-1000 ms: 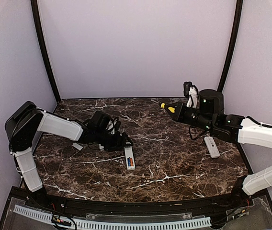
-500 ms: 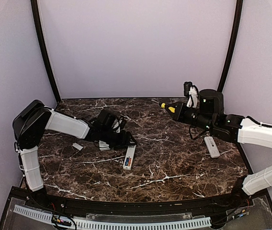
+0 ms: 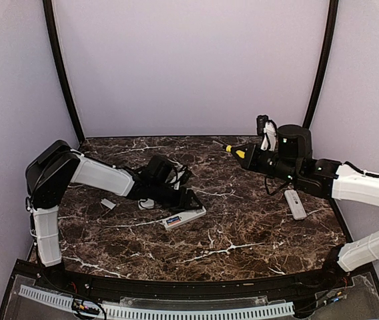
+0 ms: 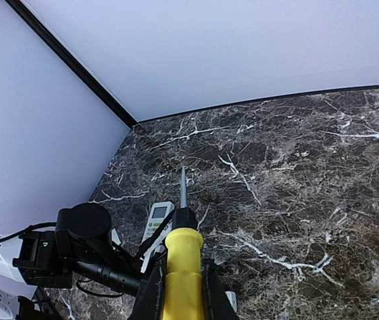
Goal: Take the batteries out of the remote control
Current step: Move the remote control without the battery cover to the center of the board, then hold the screwdriver for the remote control without the battery cover.
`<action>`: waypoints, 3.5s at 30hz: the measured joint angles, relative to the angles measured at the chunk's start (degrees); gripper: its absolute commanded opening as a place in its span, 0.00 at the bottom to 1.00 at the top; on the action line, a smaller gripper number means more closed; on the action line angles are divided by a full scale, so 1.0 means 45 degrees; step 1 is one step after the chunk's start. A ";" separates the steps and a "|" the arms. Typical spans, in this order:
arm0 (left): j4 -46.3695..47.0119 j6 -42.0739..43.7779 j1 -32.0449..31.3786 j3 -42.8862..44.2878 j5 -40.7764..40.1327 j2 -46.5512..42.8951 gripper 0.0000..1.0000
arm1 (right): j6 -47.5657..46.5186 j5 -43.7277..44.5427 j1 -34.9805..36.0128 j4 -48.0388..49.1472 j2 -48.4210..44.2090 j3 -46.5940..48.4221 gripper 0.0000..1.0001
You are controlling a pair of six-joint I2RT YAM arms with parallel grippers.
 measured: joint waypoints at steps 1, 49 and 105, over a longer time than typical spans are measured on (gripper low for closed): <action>0.0010 0.0117 -0.0010 0.0000 0.0073 0.0000 0.60 | 0.0000 0.0005 0.0000 -0.0024 0.0000 0.0000 0.00; 0.0267 0.4809 -0.0199 -0.5765 -0.3041 -0.5022 0.74 | 0.0748 -0.1472 0.1632 -0.2662 0.2409 0.0350 0.00; 0.1321 0.5945 -0.1535 -0.5459 -0.4503 -0.3638 0.28 | 0.1443 -0.3852 0.1899 -0.1967 0.5241 0.0942 0.00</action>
